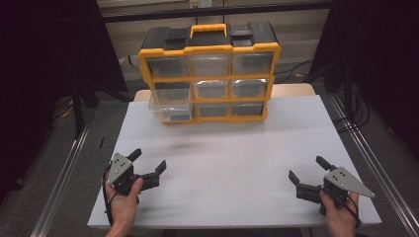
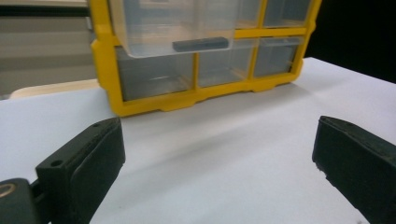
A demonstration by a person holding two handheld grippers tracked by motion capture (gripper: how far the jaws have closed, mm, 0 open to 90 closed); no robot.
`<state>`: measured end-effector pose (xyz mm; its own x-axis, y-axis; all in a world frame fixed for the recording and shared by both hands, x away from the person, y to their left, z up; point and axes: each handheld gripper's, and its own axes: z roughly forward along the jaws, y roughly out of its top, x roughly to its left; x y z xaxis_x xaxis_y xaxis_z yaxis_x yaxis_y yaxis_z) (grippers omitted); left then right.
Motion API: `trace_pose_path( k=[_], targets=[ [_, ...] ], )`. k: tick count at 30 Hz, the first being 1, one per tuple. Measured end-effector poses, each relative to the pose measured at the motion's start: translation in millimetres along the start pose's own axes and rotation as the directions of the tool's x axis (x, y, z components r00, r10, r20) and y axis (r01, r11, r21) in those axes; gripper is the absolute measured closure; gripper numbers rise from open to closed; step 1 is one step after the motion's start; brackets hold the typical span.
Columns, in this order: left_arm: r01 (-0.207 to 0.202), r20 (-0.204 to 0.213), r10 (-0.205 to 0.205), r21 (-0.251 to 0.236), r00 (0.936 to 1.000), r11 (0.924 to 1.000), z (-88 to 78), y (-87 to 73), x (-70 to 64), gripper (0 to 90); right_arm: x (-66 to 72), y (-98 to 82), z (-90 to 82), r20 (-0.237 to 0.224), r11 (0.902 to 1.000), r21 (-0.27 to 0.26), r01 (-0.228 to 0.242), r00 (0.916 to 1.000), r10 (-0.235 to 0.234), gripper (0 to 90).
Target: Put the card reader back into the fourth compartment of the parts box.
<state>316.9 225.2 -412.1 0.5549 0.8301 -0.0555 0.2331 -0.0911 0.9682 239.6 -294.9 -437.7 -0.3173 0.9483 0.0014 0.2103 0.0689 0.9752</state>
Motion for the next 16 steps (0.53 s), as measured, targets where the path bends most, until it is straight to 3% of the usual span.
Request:
trace_pose_path(
  k=[2,5,9,12,16],
  targets=[
    [-0.003,-0.023,0.003,0.004,0.9997,1.0,-1.7,-2.9,-0.6,2.3,0.1,0.1,-0.4,-0.002,1.0,0.0,-0.002,1.0,0.002,0.9],
    [0.045,-0.057,-0.045,-0.006,0.9974,0.999,-4.5,-10.4,1.8,1.4,0.1,0.0,-0.5,-0.004,1.0,0.0,-0.003,1.0,0.003,0.9],
    [0.046,-0.041,-0.045,0.017,0.9981,0.9988,-7.4,-22.7,4.7,1.5,0.1,-0.4,0.5,-0.006,1.0,0.004,0.0,1.0,0.0,0.9],
    [0.068,-0.055,-0.068,-0.002,0.9961,0.9977,-10.4,-24.7,6.9,1.4,0.1,-0.7,0.9,-0.002,0.9999,0.012,0.005,1.0,-0.005,0.9],
    [0.062,-0.064,-0.062,-0.001,0.9961,0.9981,-11.4,-24.3,10.4,1.5,1.2,-0.7,2.2,-0.008,0.9998,0.016,0.007,0.9999,-0.007,1.0]
  ],
)
